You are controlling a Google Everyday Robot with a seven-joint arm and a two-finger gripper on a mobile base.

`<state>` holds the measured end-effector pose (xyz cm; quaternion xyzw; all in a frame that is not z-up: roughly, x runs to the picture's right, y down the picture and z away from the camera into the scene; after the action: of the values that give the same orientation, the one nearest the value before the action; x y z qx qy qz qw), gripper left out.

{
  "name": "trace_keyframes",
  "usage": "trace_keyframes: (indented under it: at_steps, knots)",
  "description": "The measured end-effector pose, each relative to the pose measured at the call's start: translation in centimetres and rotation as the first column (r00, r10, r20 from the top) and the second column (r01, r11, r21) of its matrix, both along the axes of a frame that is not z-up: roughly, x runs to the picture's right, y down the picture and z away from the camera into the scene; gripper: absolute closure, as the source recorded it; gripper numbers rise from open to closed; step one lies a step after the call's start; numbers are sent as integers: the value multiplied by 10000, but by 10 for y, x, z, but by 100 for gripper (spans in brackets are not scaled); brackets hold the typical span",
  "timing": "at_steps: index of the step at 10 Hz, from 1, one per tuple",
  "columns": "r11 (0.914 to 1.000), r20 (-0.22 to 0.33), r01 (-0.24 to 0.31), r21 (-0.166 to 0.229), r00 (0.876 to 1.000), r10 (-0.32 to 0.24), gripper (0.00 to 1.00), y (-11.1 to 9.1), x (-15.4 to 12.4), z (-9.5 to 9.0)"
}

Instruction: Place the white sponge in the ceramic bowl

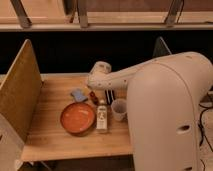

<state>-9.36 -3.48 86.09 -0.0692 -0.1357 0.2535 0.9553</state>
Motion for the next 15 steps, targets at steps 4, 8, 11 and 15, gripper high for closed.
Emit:
trace_keyframes:
  at_steps: [4,8,11,15]
  knots:
    - [10000,0,0,0,10000,0,20,0,0,0]
    - [10000,0,0,0,10000,0,20,0,0,0]
    - [10000,9,-1,4,10000,1,20,0,0,0]
    - [9960,296,870,191,9957,-875,20,5,-22,-3]
